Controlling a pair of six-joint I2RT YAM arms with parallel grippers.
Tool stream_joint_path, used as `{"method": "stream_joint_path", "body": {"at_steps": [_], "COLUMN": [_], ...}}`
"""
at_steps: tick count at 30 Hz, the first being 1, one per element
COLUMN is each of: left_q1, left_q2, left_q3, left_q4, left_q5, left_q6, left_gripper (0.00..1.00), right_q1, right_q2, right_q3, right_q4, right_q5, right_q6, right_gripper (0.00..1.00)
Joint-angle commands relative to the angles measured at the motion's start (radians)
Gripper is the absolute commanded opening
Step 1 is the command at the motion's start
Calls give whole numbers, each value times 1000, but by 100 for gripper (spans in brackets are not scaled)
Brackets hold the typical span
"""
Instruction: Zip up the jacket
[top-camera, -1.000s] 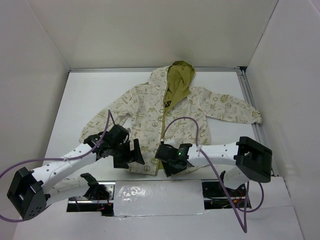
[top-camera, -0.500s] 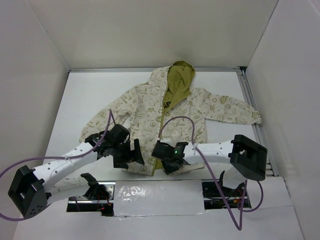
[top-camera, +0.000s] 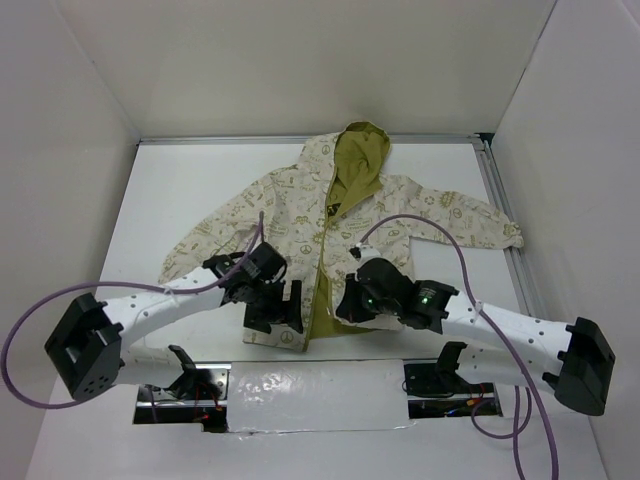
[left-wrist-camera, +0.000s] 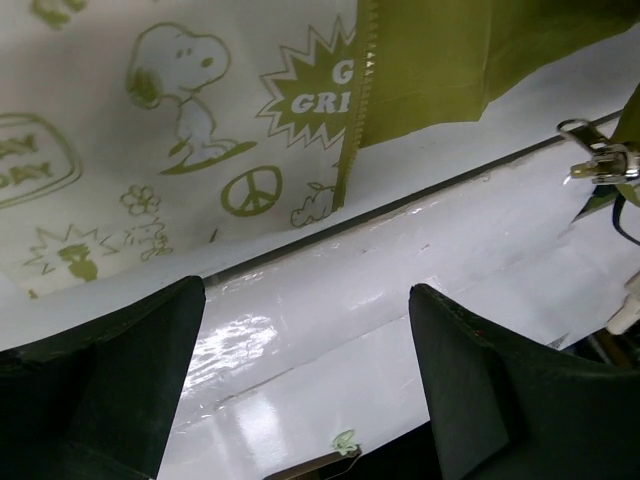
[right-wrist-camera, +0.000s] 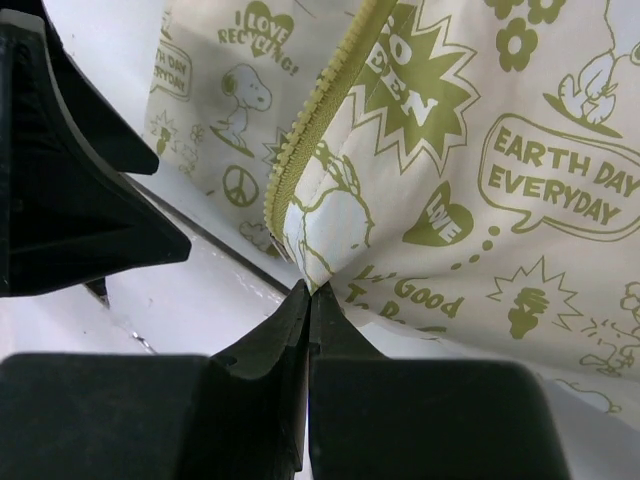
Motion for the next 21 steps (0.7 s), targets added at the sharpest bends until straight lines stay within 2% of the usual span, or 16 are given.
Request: {"method": "stream_joint_path", "body": {"at_steps": [1, 7, 11, 15, 20, 21], "left_q1": [-33, -90, -110, -118, -156, -161], "left_q2": [82, 194, 246, 303, 361, 384], "left_q3": [62, 96, 93, 101, 142, 154], "left_q4": [15, 27, 49, 18, -48, -92], "left_q5": [5, -10, -7, -62, -157, -179], "left_q6": [63, 63, 52, 12, -112, -174], "left_gripper": [95, 93, 87, 81, 75, 75], "right_q1": [-29, -85, -114, -137, -149, -151], "right_q2": [-24, -37, -46, -55, -67, -72], "right_q3": [-40, -69, -88, -100, -112, -114], "right_q4": [69, 66, 69, 61, 56, 56], "right_q5": [-96, -130, -157, -169, -173, -174], "right_q6": [-32, -32, -33, -30, -18, -18], "right_gripper": [0, 0, 0, 0, 0, 0]}}
